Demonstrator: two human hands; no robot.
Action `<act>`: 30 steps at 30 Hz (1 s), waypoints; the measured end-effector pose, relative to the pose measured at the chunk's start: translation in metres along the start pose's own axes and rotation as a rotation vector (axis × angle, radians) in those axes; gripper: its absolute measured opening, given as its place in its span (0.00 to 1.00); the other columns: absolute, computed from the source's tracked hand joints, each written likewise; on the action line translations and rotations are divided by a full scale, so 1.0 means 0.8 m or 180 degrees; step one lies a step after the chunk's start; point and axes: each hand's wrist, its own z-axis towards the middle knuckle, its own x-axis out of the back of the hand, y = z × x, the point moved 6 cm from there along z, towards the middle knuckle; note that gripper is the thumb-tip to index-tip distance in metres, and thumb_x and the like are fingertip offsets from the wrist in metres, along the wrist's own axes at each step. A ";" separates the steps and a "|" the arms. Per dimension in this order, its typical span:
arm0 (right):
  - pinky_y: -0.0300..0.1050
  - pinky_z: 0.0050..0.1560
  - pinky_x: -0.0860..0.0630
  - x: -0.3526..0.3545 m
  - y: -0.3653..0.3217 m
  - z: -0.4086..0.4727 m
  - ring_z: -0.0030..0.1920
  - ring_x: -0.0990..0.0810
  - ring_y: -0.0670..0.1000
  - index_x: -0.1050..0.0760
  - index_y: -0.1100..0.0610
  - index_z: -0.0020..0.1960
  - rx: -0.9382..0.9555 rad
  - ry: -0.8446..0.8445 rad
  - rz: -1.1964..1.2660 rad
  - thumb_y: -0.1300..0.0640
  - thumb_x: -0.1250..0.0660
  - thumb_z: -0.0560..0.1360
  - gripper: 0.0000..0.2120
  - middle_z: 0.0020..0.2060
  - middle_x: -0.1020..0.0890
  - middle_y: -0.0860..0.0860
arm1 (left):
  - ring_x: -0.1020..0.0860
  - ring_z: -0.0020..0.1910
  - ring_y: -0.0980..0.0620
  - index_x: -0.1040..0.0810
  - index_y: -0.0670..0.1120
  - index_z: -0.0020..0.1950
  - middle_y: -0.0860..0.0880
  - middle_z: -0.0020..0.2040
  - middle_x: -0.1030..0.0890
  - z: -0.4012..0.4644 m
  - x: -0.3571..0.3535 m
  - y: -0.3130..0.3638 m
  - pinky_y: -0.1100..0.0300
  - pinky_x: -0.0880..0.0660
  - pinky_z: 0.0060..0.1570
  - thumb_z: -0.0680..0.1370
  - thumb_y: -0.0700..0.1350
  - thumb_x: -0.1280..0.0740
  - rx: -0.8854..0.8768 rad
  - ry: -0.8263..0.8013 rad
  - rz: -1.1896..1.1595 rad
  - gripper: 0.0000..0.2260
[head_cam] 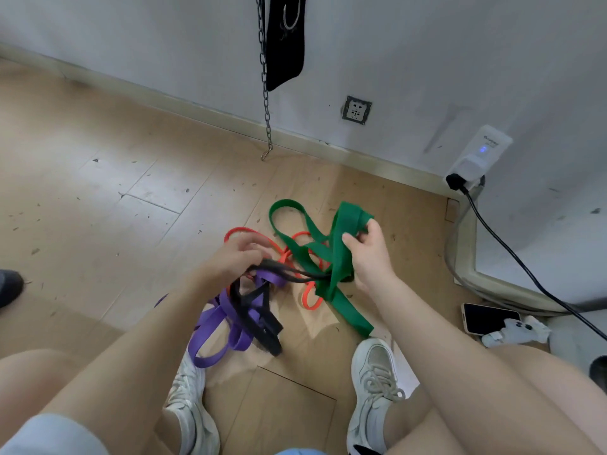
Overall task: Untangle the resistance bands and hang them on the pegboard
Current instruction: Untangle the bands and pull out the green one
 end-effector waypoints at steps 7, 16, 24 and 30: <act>0.49 0.52 0.21 -0.021 -0.049 -0.016 0.53 0.20 0.53 0.31 0.55 0.62 0.0349 -0.0491 0.0449 0.68 0.40 0.78 0.16 0.53 0.21 0.53 | 0.28 0.37 0.56 0.30 0.52 0.42 0.53 0.39 0.26 -0.003 -0.059 0.030 0.63 0.30 0.39 0.69 0.65 0.32 -0.0424 -0.1078 0.2136 0.18; 0.38 0.58 0.25 -0.007 -0.031 -0.011 0.61 0.25 0.46 0.34 0.55 0.69 0.0891 -0.0534 -0.0937 0.66 0.41 0.78 0.21 0.63 0.25 0.49 | 0.23 0.40 0.52 0.26 0.47 0.50 0.51 0.41 0.22 -0.012 -0.032 0.071 0.56 0.23 0.40 0.68 0.71 0.41 -0.1080 0.0372 0.3138 0.29; 0.26 0.37 0.27 0.010 0.000 -0.005 0.55 0.25 0.45 0.32 0.56 0.67 0.0383 -0.0145 -0.0289 0.69 0.41 0.78 0.19 0.59 0.24 0.49 | 0.21 0.39 0.49 0.21 0.46 0.50 0.47 0.39 0.19 -0.033 -0.021 0.077 0.53 0.23 0.45 0.75 0.57 0.37 -0.1145 0.0629 0.1627 0.16; 0.38 0.33 0.22 -0.001 -0.028 -0.007 0.42 0.19 0.49 0.31 0.59 0.60 -0.0134 -0.0447 0.1599 0.68 0.43 0.79 0.12 0.49 0.21 0.54 | 0.21 0.36 0.54 0.25 0.48 0.46 0.48 0.39 0.19 -0.026 -0.005 0.056 0.61 0.23 0.41 0.78 0.44 0.36 -0.0851 0.0818 -0.0031 0.02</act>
